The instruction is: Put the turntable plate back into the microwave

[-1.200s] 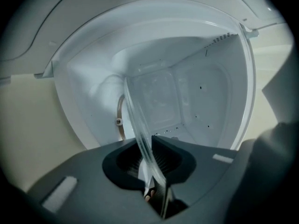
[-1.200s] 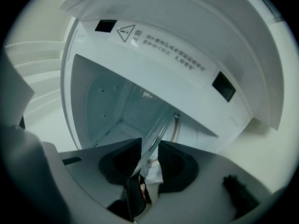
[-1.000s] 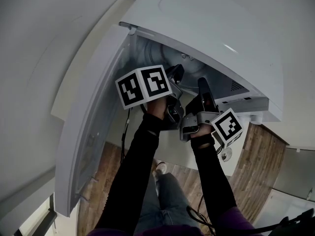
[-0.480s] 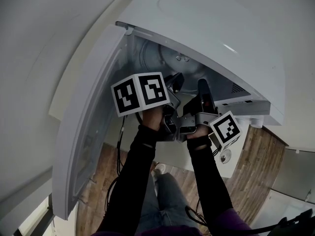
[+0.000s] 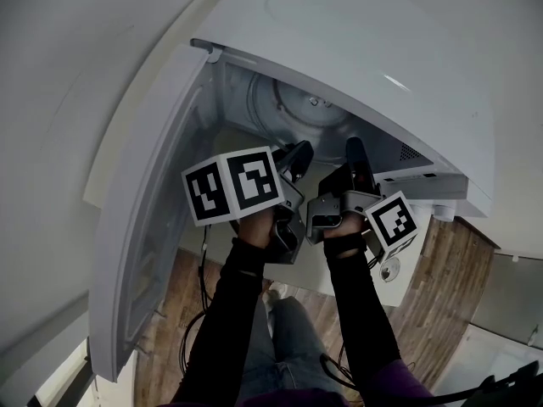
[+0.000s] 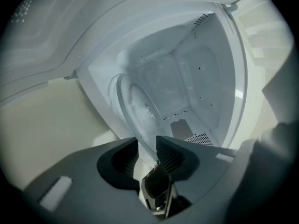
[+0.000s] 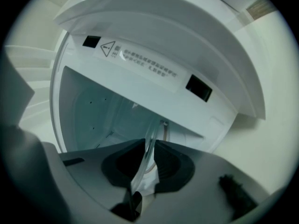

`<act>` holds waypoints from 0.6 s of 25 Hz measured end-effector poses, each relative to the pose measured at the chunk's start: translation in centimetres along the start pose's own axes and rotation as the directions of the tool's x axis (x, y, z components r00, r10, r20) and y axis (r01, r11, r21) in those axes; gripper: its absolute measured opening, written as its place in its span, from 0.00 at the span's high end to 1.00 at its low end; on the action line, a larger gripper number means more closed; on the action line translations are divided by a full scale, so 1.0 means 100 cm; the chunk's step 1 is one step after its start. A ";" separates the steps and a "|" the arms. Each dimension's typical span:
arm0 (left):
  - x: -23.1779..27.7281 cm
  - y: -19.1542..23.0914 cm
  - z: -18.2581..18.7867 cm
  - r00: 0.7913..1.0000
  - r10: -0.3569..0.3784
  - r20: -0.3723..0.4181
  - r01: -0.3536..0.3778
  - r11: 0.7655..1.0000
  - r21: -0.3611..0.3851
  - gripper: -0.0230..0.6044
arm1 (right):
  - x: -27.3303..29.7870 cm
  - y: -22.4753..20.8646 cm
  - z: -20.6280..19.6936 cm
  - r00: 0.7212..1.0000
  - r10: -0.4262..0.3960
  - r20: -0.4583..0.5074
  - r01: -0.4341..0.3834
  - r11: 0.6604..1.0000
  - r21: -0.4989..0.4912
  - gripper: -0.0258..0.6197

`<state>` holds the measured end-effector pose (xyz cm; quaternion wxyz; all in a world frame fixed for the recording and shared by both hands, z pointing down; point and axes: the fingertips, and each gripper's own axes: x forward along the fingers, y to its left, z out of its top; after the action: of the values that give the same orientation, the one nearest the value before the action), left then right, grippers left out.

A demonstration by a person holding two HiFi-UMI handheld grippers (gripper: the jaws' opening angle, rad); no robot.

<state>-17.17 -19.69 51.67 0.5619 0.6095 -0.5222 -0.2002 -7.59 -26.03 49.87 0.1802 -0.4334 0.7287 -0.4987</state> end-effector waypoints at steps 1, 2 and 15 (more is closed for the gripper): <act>-0.001 0.000 0.000 1.000 -0.001 0.009 0.001 1.000 -0.002 0.76 | 0.000 0.001 0.000 1.000 0.004 -0.002 -0.004 1.000 0.000 0.86; -0.001 0.000 0.000 1.000 -0.007 0.016 0.008 1.000 -0.014 0.76 | 0.001 0.002 -0.001 1.000 0.013 -0.002 -0.013 1.000 0.002 0.86; 0.001 0.001 0.007 0.988 -0.046 0.145 0.070 0.984 -0.166 0.84 | -0.002 0.006 -0.006 0.996 -0.004 -0.084 -0.010 0.985 -0.175 0.80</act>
<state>-17.76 -20.14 51.55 0.5678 0.5585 -0.5233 -0.3031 -8.16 -25.46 49.55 0.1115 -0.4251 0.7773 -0.4502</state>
